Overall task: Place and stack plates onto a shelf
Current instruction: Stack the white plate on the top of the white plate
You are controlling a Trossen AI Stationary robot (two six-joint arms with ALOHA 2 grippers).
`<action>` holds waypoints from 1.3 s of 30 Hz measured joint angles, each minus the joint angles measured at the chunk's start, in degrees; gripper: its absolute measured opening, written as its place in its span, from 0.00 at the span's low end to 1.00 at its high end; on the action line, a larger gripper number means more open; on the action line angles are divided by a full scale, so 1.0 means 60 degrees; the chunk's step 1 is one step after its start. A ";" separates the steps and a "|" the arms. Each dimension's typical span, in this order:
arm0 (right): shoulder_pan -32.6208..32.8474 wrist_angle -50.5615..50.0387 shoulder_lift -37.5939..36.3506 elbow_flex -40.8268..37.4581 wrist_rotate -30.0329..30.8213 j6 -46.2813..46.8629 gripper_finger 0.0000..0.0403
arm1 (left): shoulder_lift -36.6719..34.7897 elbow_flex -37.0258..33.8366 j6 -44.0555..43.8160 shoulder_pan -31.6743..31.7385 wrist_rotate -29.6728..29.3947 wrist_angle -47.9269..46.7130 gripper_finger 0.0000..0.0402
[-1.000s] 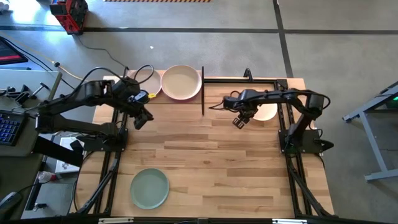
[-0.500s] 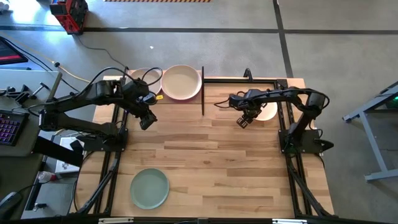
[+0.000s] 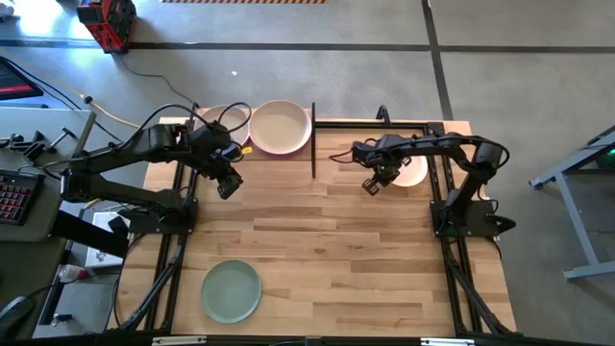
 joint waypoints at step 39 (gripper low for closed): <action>0.6337 -0.2534 -0.0011 0.7705 -0.1925 0.3635 0.00 | -0.0004 0.0000 -0.2605 -0.0018 0.0254 -0.0011 0.16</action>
